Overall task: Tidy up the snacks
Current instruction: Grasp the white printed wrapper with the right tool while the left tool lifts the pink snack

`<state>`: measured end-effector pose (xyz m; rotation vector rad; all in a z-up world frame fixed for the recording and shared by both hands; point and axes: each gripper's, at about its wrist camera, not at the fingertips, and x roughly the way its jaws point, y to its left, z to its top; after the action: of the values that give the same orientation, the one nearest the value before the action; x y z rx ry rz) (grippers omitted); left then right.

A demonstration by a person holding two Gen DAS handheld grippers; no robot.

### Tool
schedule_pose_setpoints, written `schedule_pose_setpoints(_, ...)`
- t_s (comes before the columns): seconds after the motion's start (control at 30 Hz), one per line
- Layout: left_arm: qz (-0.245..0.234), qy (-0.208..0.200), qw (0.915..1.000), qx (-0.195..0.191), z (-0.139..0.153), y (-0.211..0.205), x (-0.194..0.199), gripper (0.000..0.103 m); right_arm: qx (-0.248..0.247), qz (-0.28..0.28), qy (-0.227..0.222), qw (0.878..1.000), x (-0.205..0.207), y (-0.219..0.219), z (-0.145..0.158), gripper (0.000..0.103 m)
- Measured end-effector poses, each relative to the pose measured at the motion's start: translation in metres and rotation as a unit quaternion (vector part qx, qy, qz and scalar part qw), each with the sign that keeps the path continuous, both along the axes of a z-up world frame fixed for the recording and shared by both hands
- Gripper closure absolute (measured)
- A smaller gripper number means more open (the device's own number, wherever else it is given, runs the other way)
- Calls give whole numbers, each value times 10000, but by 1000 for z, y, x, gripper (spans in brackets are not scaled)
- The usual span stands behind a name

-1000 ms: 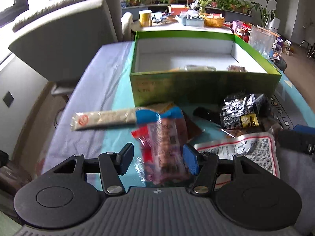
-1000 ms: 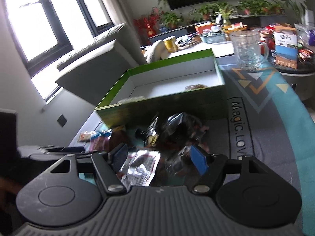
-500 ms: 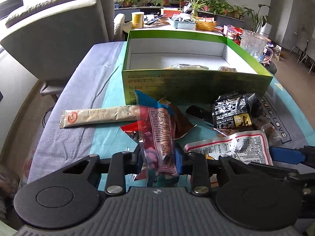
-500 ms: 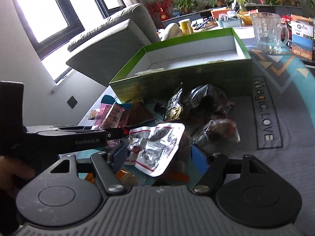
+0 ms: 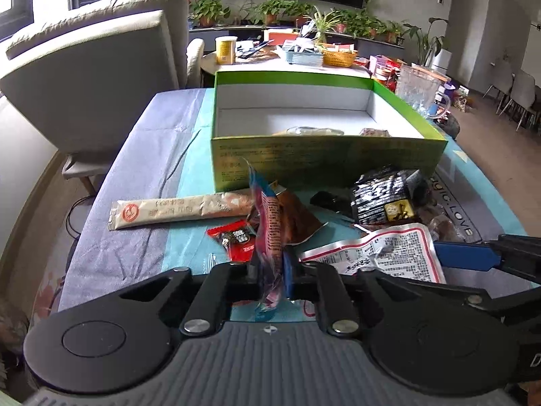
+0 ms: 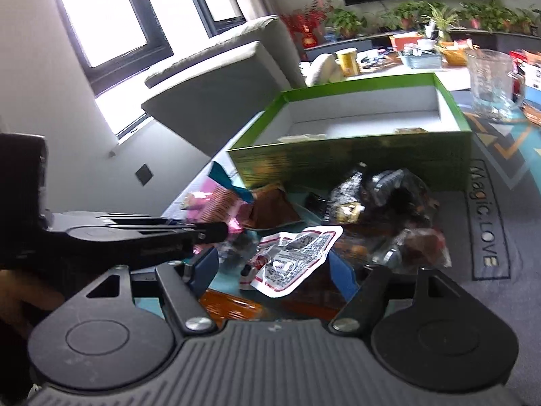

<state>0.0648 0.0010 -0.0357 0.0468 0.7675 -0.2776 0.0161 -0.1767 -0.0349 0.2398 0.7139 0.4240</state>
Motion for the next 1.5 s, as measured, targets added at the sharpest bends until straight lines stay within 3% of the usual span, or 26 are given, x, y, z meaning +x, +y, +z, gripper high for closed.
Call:
schedule_pose_setpoints(0.1,314,119,9994,-7,-5,9,4,68,-372,8,29,9993,4,6,-1,29)
schedule_pose_setpoints(0.17,512,177,9985,-37,-7,17,6,63,-521,21,93,9986,6,4,-4,29)
schedule_pose_setpoints(0.33,710,184,9973,61,-5,31,6,63,-1161,308,-203,9926,6,-1,0,28)
schedule_pose_setpoints(0.4,582,209,9981,53,-6,31,7,63,-1516,571,-484,9856,5,-1,5,18)
schedule_pose_setpoints(0.5,537,345,9980,41,-11,28,13,61,-1898,1406,-1025,9663,5,2,14,2)
schedule_pose_setpoints(0.57,615,370,9974,-59,-12,29,15,58,-2238,2094,-1293,9431,10,9,18,1)
schedule_pose_setpoints(0.63,698,440,9965,-132,-12,32,18,57,-2563,2632,-1221,9220,19,19,17,1)
schedule_pose_setpoints(0.77,752,503,9958,-112,-11,35,20,56,-2651,3375,-743,9002,47,32,7,6)
schedule_pose_setpoints(0.87,777,522,9956,-86,-12,37,23,53,-2528,3751,-375,8911,63,35,0,18)
schedule_pose_setpoints(0.9,789,526,9954,-96,-13,37,24,52,-2437,3844,-230,8901,69,36,-1,30)
schedule_pose_setpoints(0.97,804,538,9952,-136,-13,38,27,52,-2469,3943,12,8852,79,40,-4,38)
schedule_pose_setpoints(1.13,837,587,9946,-191,-15,36,32,50,-2692,4246,133,8643,87,53,-16,34)
schedule_pose_setpoints(1.5,945,836,9918,-208,-11,43,29,47,-2946,4349,-233,8506,68,66,-24,32)
